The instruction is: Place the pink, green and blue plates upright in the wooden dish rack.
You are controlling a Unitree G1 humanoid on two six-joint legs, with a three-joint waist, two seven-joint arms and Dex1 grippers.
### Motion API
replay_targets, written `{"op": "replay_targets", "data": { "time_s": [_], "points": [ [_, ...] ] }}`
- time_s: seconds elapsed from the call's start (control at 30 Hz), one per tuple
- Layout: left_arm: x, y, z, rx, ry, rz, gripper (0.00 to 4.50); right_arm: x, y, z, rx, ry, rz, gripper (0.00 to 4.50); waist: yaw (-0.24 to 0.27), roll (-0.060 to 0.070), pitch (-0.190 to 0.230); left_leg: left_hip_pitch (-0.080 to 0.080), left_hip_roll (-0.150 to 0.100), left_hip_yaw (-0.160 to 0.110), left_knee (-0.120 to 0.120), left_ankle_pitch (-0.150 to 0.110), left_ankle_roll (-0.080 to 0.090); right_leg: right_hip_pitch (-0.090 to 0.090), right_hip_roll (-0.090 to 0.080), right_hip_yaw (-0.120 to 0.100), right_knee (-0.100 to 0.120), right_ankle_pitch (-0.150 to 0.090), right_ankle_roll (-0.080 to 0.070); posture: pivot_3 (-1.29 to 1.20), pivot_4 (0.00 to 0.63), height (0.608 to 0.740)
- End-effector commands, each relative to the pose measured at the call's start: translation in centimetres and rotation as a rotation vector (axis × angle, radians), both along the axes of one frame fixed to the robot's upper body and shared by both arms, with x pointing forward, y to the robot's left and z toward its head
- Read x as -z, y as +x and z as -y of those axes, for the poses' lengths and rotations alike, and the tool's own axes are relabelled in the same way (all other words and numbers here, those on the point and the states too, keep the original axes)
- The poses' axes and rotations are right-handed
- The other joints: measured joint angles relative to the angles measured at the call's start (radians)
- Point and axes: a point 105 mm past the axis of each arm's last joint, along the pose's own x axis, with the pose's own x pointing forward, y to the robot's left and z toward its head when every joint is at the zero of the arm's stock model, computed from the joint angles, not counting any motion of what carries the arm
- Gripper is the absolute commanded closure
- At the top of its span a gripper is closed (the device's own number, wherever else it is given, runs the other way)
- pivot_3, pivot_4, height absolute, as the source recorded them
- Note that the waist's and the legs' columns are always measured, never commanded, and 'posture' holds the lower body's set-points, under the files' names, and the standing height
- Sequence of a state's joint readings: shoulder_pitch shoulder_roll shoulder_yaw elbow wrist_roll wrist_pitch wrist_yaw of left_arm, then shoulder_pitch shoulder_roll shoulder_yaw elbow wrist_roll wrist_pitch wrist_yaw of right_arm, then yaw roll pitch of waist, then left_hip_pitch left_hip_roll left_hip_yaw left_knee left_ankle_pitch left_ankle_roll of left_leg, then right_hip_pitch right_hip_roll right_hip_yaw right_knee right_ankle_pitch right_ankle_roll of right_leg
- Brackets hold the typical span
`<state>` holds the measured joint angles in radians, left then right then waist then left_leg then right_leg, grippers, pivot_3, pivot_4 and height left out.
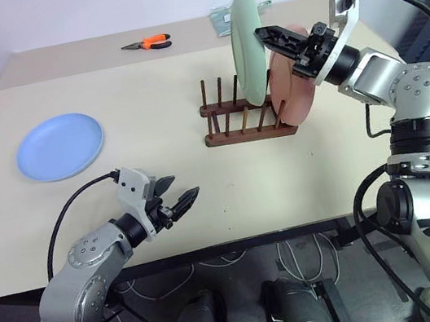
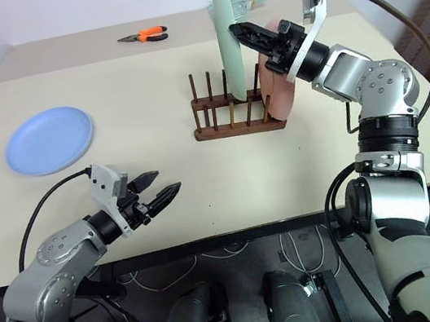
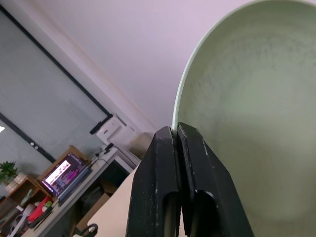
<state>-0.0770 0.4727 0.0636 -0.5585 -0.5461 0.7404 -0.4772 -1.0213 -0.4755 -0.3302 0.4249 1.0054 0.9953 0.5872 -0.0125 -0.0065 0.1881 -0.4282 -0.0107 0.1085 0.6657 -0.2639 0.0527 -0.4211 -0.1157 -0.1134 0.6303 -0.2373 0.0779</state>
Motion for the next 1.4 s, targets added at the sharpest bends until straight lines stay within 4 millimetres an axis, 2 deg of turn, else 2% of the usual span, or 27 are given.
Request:
{"op": "replay_targets", "data": {
  "time_s": [0.03,0.07,0.17,0.2,0.3,0.37,0.43,0.5,0.57,0.6,0.63,0.67,0.7,0.87,1.0,1.13,1.33,1.4],
  "points": [
    [-0.8,-0.4,0.1,0.008,-0.003,0.034,1.06,-1.7,0.4,0.1,0.042,-0.006,0.051,2.75,0.0,0.0,0.0,0.0,0.0,0.0,0.0,0.0,0.0,0.0,0.0,0.0,0.0,0.0,0.0,0.0,0.15,0.74],
    [-0.8,-0.4,0.1,0.008,-0.006,0.033,1.06,-1.9,0.4,0.1,0.045,-0.006,0.058,2.13,0.0,0.0,0.0,0.0,0.0,0.0,0.0,0.0,0.0,0.0,0.0,0.0,0.0,0.0,0.0,0.0,0.15,0.74],
    [-1.1,-0.2,-0.3,-0.021,-0.027,0.042,0.22,-2.5,0.4,-0.1,0.101,-0.099,0.166,0.62,0.0,0.0,0.0,0.0,0.0,0.0,0.0,0.0,0.0,0.0,0.0,0.0,0.0,0.0,0.0,0.0,0.15,0.74],
    [-1.7,0.4,-0.9,-0.07,-0.051,0.065,0.06,-3.2,0.2,-0.2,0.153,-0.186,0.279,0.61,0.0,0.0,0.0,0.0,0.0,0.0,0.0,0.0,0.0,0.0,0.0,0.0,0.0,0.0,0.0,0.0,0.15,0.74],
    [-3.0,2.1,-2.8,-0.221,-0.11,0.112,0.06,-4.2,-0.2,-0.8,0.252,-0.402,0.516,0.61,0.001,0.0,0.0,0.0,0.0,0.0,0.0,0.0,0.0,-0.001,0.001,0.0,0.0,0.0,0.0,0.0,0.15,0.74],
    [-4.1,4.7,-7.1,-0.514,-0.119,0.15,0.06,-5.2,-0.8,-1.0,0.329,-0.577,0.718,0.61,0.005,0.0,0.0,0.0,0.0,0.0,0.0,0.0,0.0,-0.001,0.001,0.0,0.001,0.0,0.001,0.0,0.15,0.74],
    [-5.1,5.9,-10.6,-0.743,-0.158,0.161,0.06,-5.4,-1.6,-1.5,0.352,-0.698,0.865,0.61,0.003,-0.001,0.0,0.0,0.0,0.0,0.001,0.0,0.0,0.0,0.002,0.0,0.001,0.0,0.001,0.0,0.15,0.74],
    [-5.8,6.5,-14.6,-0.987,-0.22,0.14,0.06,-5.0,-2.8,-2.6,0.313,-0.773,0.972,0.61,0.002,-0.002,0.0,0.0,0.0,0.0,0.001,0.0,0.0,0.0,0.002,0.0,0.001,0.0,0.001,0.0,0.15,0.74],
    [-5.4,6.1,-18.7,-1.238,-0.224,0.081,0.06,-4.1,-4.3,-4.1,0.225,-0.801,1.045,0.61,0.0,-0.002,0.0,0.0,0.001,0.0,0.001,0.0,0.0,0.0,0.002,0.0,0.0,0.0,0.001,0.0,0.15,0.74],
    [-5.2,5.9,-19.9,-1.313,-0.225,0.051,0.06,-3.8,-4.8,-4.7,0.188,-0.8,1.06,0.61,-0.003,-0.002,0.0,0.0,0.001,0.0,0.001,0.0,0.0,0.0,0.002,0.0,0.0,0.0,0.001,0.0,0.15,0.74],
    [-4.7,5.8,-20.7,-1.355,-0.256,0.004,0.02,-3.2,-5.3,-5.4,0.154,-0.813,1.074,0.36,-0.002,-0.002,0.0,0.0,0.001,0.001,0.001,0.001,0.0,0.0,0.003,0.0,0.0,0.0,0.001,0.0,0.15,0.74],
    [-4.2,5.8,-21.3,-1.382,-0.279,-0.053,0.0,-2.2,-6.1,-6.3,0.095,-0.831,1.091,0.08,-0.001,-0.002,0.0,0.0,0.001,0.001,0.001,0.001,0.0,0.0,0.003,0.0,0.001,0.0,0.001,0.0,0.15,0.74],
    [-3.9,6.0,-21.4,-1.382,-0.319,-0.093,0.0,-1.2,-7.0,-7.3,0.034,-0.829,1.099,0.02,0.001,-0.002,0.0,0.0,0.001,0.001,0.001,0.001,-0.001,0.0,0.003,0.0,0.001,0.0,0.001,0.0,0.15,0.74],
    [-2.3,7.9,-21.0,-1.322,-0.344,-0.253,0.0,2.1,-10.3,-10.9,-0.131,-0.753,1.086,0.02,0.019,-0.006,0.0,0.0,0.001,-0.001,0.002,0.001,-0.001,0.002,0.002,-0.002,0.0,0.0,0.001,0.0,0.15,0.74],
    [-1.0,9.5,-20.5,-1.294,-0.421,-0.352,0.0,3.9,-11.1,-12.0,-0.165,-0.75,1.068,0.02,0.025,-0.007,-0.001,0.001,0.001,-0.001,0.003,0.001,-0.001,0.002,0.002,-0.002,0.0,0.0,0.001,0.0,0.15,0.74],
    [-1.0,10.5,-20.5,-1.3,-0.496,-0.363,1.17,5.4,-10.8,-11.9,-0.168,-0.793,1.043,0.0,0.023,-0.007,-0.001,0.002,0.001,-0.001,0.002,0.001,-0.002,0.003,0.003,-0.002,0.0,0.0,0.001,0.0,0.15,0.74],
    [-1.7,11.2,-20.3,-1.291,-0.495,-0.317,4.29,6.2,-9.1,-10.9,-0.086,-0.889,1.04,0.0,0.022,-0.007,-0.001,0.002,0.001,-0.001,0.002,0.001,-0.002,0.003,0.003,-0.002,0.0,0.0,0.001,0.0,0.15,0.74],
    [-3.0,11.6,-19.6,-1.233,-0.436,-0.234,4.46,6.4,-8.8,-10.7,-0.084,-0.911,1.033,0.0,0.022,-0.007,-0.001,0.002,0.001,-0.001,0.002,0.001,-0.003,0.003,0.003,-0.002,0.0,0.0,0.001,0.0,0.15,0.74]
  ]
}}
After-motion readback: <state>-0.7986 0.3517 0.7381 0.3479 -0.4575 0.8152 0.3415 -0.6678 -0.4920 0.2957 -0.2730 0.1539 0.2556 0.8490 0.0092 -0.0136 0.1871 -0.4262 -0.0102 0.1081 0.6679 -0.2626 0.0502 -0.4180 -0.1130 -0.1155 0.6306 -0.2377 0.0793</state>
